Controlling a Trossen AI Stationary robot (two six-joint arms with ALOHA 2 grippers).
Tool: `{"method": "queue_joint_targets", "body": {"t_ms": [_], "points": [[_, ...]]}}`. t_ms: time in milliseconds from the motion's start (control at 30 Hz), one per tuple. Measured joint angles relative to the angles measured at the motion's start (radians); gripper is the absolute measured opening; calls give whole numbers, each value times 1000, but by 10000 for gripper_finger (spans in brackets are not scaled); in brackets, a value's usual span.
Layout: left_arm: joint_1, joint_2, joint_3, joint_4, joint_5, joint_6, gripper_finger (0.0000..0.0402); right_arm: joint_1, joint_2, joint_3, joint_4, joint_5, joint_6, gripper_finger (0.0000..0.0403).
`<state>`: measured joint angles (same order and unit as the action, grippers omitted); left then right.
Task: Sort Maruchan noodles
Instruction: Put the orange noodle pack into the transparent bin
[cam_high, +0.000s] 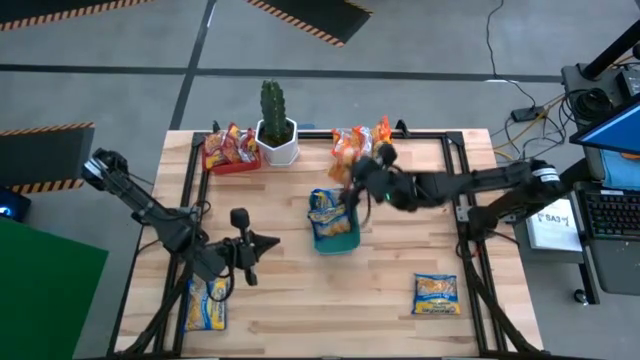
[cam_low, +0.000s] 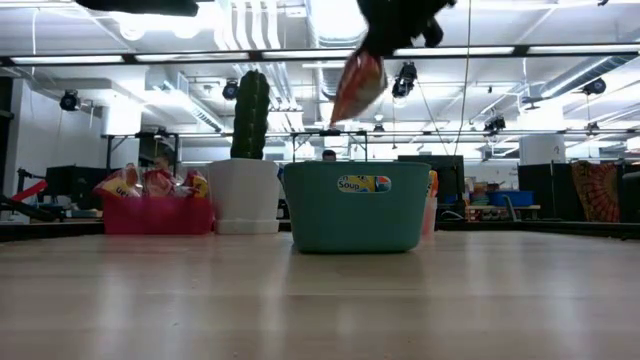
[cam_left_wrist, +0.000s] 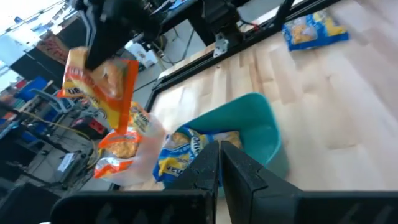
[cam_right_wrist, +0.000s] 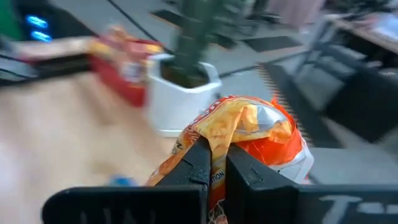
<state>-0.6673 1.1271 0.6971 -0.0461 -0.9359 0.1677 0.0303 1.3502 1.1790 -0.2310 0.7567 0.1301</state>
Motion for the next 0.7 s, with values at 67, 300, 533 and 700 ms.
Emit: {"method": "queue_joint_targets", "body": {"t_ms": [67, 300, 533, 700], "points": [[18, 0, 0, 0, 0, 13, 0, -74, 7, -12, 15, 3, -51, 9], [92, -10, 0, -2, -41, 67, 0, -308, 67, -82, 187, 1, -249, 9], [163, -46, 0, -7, -43, 121, 0, -467, 158, -111, 366, -117, -354, 9], [207, -71, 0, -16, -43, 138, 0, -512, 240, -111, 423, -145, -370, 9]]}}
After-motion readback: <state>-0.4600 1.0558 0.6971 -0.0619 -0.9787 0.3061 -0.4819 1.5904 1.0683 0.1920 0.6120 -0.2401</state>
